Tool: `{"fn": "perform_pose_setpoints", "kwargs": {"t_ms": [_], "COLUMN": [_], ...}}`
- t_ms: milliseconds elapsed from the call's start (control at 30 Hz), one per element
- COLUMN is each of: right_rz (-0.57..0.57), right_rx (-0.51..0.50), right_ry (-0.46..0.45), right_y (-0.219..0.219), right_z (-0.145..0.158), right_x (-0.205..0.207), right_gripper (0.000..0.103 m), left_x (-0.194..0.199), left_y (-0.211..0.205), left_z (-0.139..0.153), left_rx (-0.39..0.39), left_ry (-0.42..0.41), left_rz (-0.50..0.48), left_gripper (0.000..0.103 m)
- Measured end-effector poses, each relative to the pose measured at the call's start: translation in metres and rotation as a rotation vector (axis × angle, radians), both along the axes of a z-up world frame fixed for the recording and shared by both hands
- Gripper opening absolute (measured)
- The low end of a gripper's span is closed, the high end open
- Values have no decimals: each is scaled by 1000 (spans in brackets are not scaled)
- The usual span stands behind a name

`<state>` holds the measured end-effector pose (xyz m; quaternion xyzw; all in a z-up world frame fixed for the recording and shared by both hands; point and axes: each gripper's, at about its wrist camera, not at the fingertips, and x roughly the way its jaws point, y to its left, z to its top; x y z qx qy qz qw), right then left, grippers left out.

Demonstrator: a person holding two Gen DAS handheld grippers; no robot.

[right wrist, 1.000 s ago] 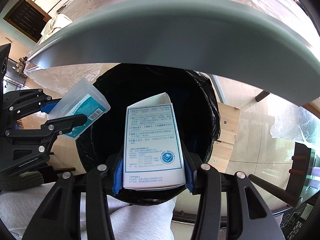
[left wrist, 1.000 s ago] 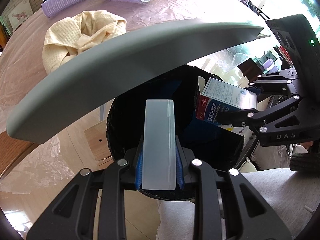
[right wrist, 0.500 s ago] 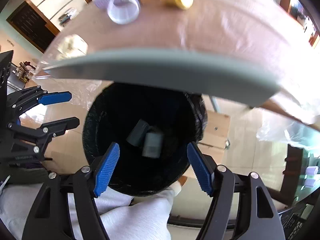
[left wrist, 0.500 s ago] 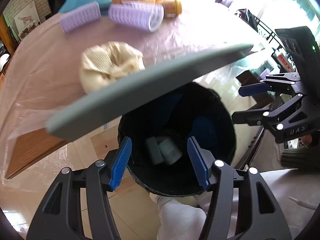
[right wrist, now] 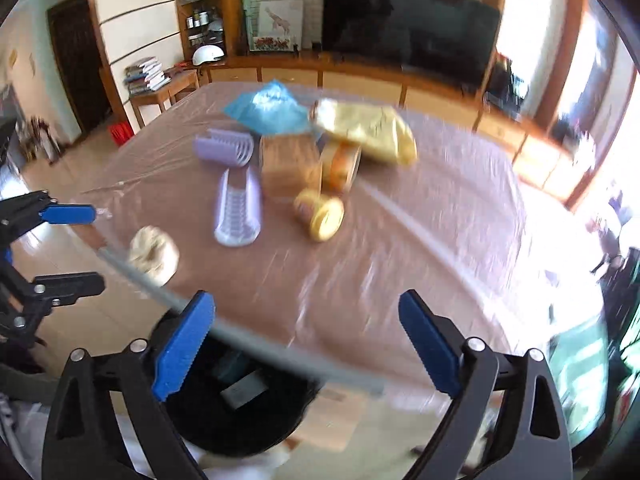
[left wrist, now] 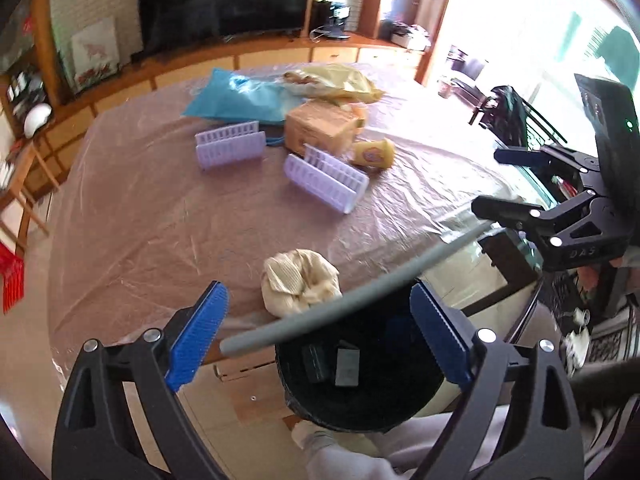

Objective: Collect trash
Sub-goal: 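Grasp the crumpled cream tissue with the left tool while the right tool grasps the yellow cup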

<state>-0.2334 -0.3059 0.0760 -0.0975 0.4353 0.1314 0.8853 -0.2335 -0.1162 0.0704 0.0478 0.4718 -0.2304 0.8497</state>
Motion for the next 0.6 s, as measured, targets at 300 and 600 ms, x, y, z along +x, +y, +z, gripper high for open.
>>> {"fn": "perform_pose_setpoints", "kwargs": {"t_ms": [300,600], "right_rz": [86,169], "right_rx": [-18,-33], "right_ry": [0,39], "right_y": [8,24], "right_z": [-17,-35], "right_x": [53,69], "right_gripper": [92,91], "left_x": [17,26], "left_y": [-4,-5], "left_z": [-23,-37], "left_rx": [14,26], "left_ry": [109,177], "left_rz": [54,90], "left_gripper": [94,80]}}
